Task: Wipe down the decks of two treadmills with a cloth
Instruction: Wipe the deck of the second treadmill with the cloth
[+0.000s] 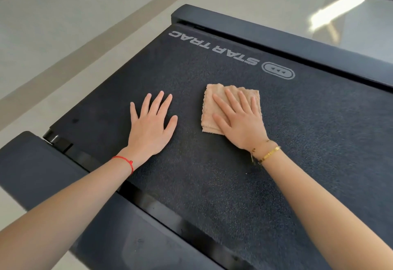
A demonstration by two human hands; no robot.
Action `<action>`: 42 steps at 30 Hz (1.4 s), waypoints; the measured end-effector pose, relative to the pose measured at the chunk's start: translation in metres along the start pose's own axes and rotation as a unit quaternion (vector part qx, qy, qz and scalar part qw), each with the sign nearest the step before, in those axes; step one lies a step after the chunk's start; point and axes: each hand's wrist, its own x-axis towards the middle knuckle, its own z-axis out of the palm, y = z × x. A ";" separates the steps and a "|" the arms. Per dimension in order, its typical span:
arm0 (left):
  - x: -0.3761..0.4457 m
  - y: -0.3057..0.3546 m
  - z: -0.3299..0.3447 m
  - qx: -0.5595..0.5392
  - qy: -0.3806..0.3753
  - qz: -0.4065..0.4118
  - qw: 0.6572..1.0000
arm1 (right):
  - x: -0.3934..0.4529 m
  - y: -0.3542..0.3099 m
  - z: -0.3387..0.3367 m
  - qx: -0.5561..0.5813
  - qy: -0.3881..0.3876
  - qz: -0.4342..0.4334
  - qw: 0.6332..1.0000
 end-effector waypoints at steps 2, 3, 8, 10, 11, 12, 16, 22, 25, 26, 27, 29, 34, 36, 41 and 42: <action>0.000 0.000 0.000 -0.002 0.003 0.001 1.000 | 0.021 0.008 -0.001 -0.003 -0.003 0.046 0.999; -0.001 0.001 0.000 -0.004 0.007 0.001 1.000 | 0.033 0.009 -0.002 -0.003 -0.008 0.071 0.997; -0.002 0.005 -0.001 -0.009 0.017 -0.004 1.000 | 0.070 -0.018 0.000 -0.009 -0.027 0.073 0.997; -0.003 0.004 -0.001 -0.009 0.019 -0.002 1.000 | 0.062 -0.034 0.004 -0.018 -0.029 0.025 0.999; -0.004 0.003 -0.001 -0.009 0.019 -0.002 1.000 | 0.054 -0.039 0.005 -0.022 -0.028 0.001 0.999; -0.004 0.002 -0.001 -0.007 0.020 0.000 1.000 | 0.045 -0.042 0.006 -0.022 -0.025 -0.022 0.999; -0.003 -0.001 0.001 -0.003 0.019 0.005 1.000 | 0.019 -0.023 0.004 -0.009 -0.005 -0.046 0.999; -0.003 0.001 0.002 -0.003 0.021 0.000 1.000 | 0.064 0.014 -0.003 -0.007 -0.018 0.084 0.996; -0.003 0.002 0.001 0.000 0.020 -0.005 1.000 | 0.092 0.001 -0.002 -0.009 -0.027 0.109 0.994; -0.003 0.003 0.000 0.001 0.021 -0.006 1.000 | 0.096 -0.007 -0.001 -0.011 -0.030 0.097 0.995; -0.003 0.003 0.000 0.002 0.022 -0.006 1.000 | 0.098 -0.016 0.000 -0.013 -0.034 0.077 0.996; -0.004 0.003 -0.001 0.002 0.025 -0.005 1.000 | 0.092 -0.034 0.003 -0.017 -0.041 0.025 0.999; -0.004 0.002 -0.002 -0.001 0.027 -0.004 1.000 | 0.041 -0.043 0.009 -0.019 -0.007 -0.047 0.999; -0.004 0.003 -0.002 -0.006 0.026 -0.005 1.000 | 0.025 -0.028 0.008 -0.014 0.003 -0.038 0.999; -0.003 0.003 -0.002 -0.009 0.024 -0.010 1.000 | 0.027 0.026 -0.004 -0.016 -0.002 0.090 0.996; -0.003 0.004 -0.002 -0.009 0.022 -0.010 1.000 | 0.034 0.032 -0.007 -0.010 -0.012 0.120 0.993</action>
